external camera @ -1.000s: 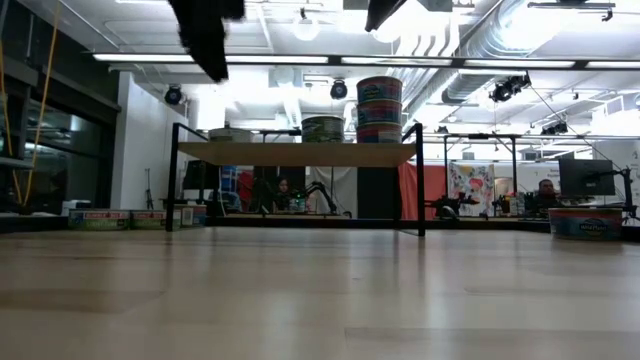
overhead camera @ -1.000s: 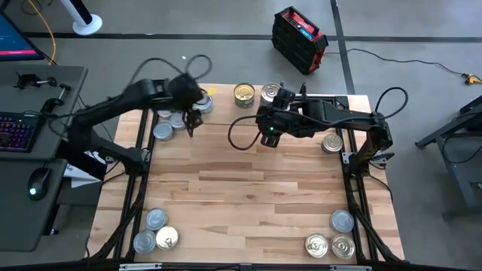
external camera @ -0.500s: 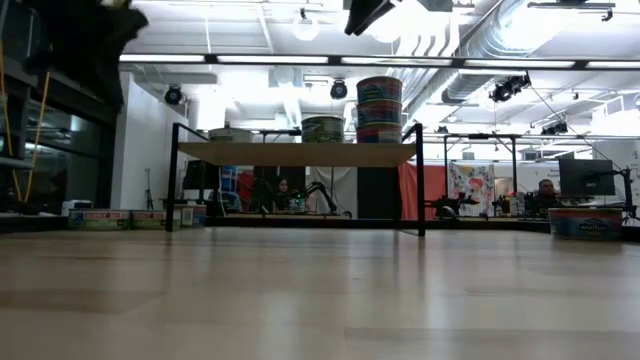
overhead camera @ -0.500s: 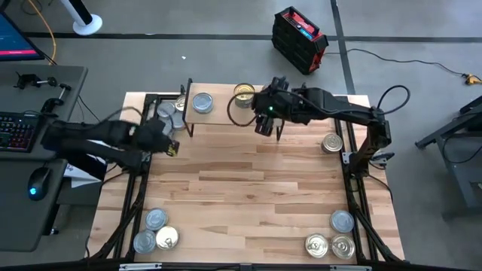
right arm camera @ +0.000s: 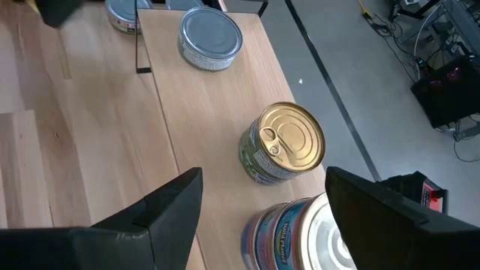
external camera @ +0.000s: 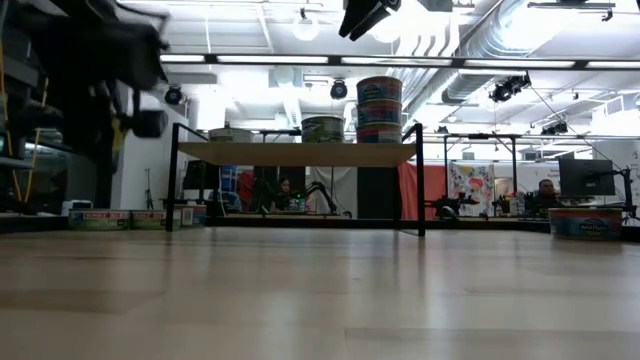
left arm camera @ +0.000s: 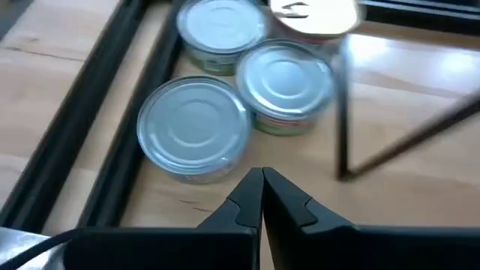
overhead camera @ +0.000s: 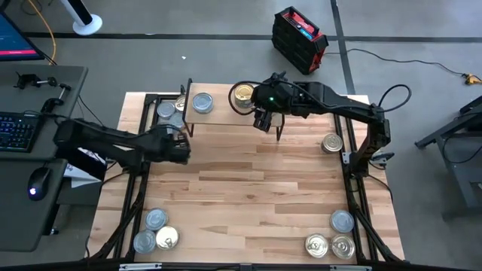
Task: Stack canned seafood by type on shelf
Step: Stack the green white tuna can on top of the other green white tuna can on the shelf
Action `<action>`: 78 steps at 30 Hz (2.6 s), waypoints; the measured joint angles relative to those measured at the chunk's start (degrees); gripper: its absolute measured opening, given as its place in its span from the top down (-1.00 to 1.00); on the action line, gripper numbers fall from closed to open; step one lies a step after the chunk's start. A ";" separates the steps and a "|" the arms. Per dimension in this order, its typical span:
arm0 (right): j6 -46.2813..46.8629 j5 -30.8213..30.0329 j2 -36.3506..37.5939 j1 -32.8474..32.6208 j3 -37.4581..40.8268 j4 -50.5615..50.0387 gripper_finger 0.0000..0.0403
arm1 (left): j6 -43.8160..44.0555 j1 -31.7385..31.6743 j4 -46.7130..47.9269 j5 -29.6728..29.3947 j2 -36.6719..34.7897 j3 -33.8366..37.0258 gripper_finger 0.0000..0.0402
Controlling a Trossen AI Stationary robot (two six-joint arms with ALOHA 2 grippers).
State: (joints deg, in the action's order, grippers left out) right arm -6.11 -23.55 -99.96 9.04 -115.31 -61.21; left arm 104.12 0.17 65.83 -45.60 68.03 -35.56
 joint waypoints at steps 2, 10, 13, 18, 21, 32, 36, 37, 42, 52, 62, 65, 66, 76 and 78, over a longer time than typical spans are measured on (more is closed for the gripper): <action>0.07 0.02 0.00 0.00 0.00 0.18 -0.35 | 0.91 -1.99 0.23 -0.17 3.19 0.18 1.00; 2.71 1.62 0.00 -0.04 0.00 0.09 -0.35 | 9.06 -6.83 -1.88 -3.52 13.73 0.16 1.00; 3.29 2.71 0.00 -0.06 0.00 0.01 -0.35 | 11.21 -7.90 -1.87 -3.51 16.84 0.16 1.00; 3.31 2.78 0.00 -0.20 0.00 -0.22 -0.35 | 11.30 -10.11 -2.01 -4.50 21.43 0.16 1.00; 3.33 2.80 0.00 -0.20 0.00 -0.22 -0.35 | 11.30 -11.46 -2.21 -4.41 24.59 0.16 1.00; 2.55 3.72 -0.02 -0.20 0.00 -0.72 -0.35 | 2.60 -10.02 -6.64 0.69 28.79 0.07 1.00; 0.98 3.77 -0.02 -0.22 0.00 -1.66 -0.35 | -0.23 -5.32 -6.68 3.70 26.76 0.00 1.00; 0.70 3.79 -0.02 -0.22 0.00 -1.88 -0.35 | -0.27 -4.01 -6.36 4.84 25.99 -0.02 1.00; -0.87 3.82 -0.02 -0.20 0.00 -2.03 -0.35 | -1.45 3.74 -3.25 12.54 21.41 -1.09 1.00; -1.86 9.68 -0.04 -0.17 0.00 -6.75 -0.35 | -7.40 21.58 -4.86 24.40 13.80 -4.12 1.00; -0.15 30.75 -0.04 -1.26 0.00 -22.08 -0.35 | -31.55 23.97 -38.35 21.05 16.39 -4.45 1.00; -0.19 30.91 -0.04 -2.88 0.00 -24.06 -0.35 | -40.33 21.98 -46.16 20.44 18.49 -4.43 1.00; -0.13 30.93 -0.03 -3.48 0.31 -23.74 -0.35 | -43.25 21.19 -48.24 20.28 19.21 -4.41 1.00; 13.68 34.96 13.51 -9.95 35.01 -1.86 -0.35 | -68.54 13.56 -66.48 21.60 25.20 -5.81 1.00; 19.07 34.97 17.05 -11.39 42.57 4.64 -0.35 | -74.47 12.46 -66.54 22.26 26.18 -7.67 1.00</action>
State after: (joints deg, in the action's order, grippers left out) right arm 12.96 11.42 -82.92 -2.35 -72.74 -56.57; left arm 29.65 12.63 -0.71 -23.34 94.22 -43.23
